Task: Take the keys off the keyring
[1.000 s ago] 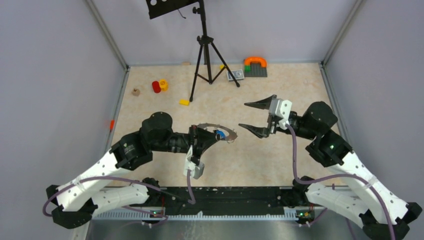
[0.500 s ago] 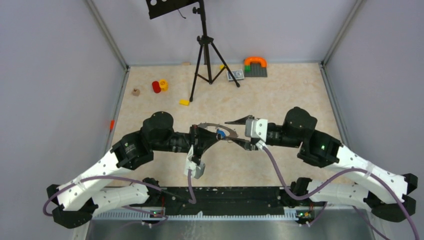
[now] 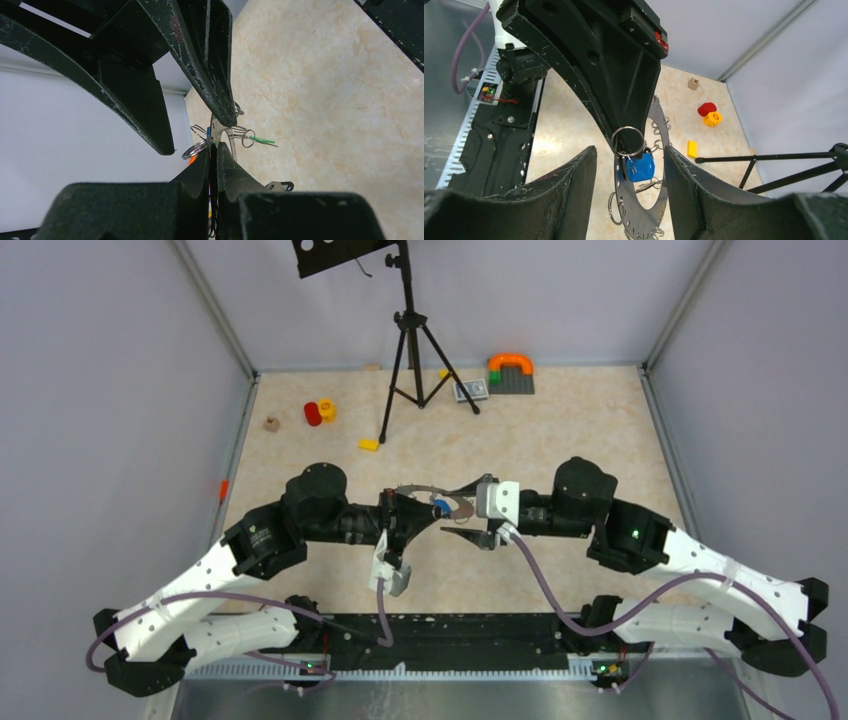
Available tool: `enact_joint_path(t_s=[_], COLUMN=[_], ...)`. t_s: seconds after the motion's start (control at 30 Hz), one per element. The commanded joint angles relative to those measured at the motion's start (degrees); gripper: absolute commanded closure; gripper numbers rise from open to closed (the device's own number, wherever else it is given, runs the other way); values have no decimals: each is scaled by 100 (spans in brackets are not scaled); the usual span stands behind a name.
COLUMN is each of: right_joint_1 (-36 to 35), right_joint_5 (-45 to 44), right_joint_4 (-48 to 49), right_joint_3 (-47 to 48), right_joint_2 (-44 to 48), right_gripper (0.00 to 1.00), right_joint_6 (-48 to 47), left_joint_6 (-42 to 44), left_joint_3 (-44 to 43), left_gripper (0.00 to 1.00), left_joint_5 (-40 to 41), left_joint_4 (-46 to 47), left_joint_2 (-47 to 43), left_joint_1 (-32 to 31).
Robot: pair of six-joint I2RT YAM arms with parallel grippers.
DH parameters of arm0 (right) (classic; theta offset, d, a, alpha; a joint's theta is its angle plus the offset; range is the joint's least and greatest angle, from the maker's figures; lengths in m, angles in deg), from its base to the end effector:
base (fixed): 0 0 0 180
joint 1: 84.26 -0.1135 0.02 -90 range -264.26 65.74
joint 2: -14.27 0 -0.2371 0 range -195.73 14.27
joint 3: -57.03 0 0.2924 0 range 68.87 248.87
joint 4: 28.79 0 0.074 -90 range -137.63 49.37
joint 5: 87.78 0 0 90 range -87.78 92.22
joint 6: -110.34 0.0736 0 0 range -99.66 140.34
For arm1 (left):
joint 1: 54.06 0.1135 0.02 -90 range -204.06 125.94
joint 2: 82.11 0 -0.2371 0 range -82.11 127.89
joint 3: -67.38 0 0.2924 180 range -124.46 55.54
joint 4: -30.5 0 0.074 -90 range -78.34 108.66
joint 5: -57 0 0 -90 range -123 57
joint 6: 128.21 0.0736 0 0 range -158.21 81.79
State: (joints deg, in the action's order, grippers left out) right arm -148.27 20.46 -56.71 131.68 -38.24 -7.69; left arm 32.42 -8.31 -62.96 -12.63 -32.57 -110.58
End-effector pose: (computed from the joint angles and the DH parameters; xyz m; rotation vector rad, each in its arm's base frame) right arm 0.1062 0.2705 0.3973 -1.3968 1.0046 0.7353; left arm 0.1130 -0.2374 0.3825 1.7735 0.4826 -0.3149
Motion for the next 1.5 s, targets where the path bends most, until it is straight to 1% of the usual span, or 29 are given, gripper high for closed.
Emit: enact_joint_path(t_s=[0.0,0.27,0.37,0.53,0.7,0.87,0.9,0.97,1.1,1.4,1.43,1.47], right_joint_1=[-109,-146,-172,-185,-195,-195,-192,-191,-191,-191,-191,-191], right_joint_5=[158,408,383,385,571,607,585,523,379,223,162,98], right_joint_4=[-103,-297,-303,-174,-119,-11,-10,-52,-249,-382,-416,-450], right_joint_3=[159,217,229,235,236,192,186,194,193,83,76,81], right_joint_2=[-60,-252,-312,-297,-223,-97,-82,-69,-74,-53,-40,-32], right_gripper=[49,52,54,62,63,70,72,79,85,88,87,84], right_joint_6=[75,23,-31,-33,49,130,142,151,154,191,174,156], left_joint_6=[47,15,17,-2,-79,-125,-139,-178,-229,-269,-269,-274], left_joint_3=[-263,-284,-302,-329,-324,-324,-328,-328,-321,-337,-334,-338], left_gripper=[100,100,100,100,100,100,100,100,100,100,100,100], left_joint_5=[-12,-114,-174,-183,-119,-39,-37,-43,-20,40,49,57], left_joint_4=[345,303,254,176,166,176,188,217,254,261,257,248], left_joint_2=[-68,-113,-121,-112,-99,-77,-77,-88,-103,-139,-138,-146], left_joint_1=[15,14,12,11,9,11,9,11,9,9,15,12])
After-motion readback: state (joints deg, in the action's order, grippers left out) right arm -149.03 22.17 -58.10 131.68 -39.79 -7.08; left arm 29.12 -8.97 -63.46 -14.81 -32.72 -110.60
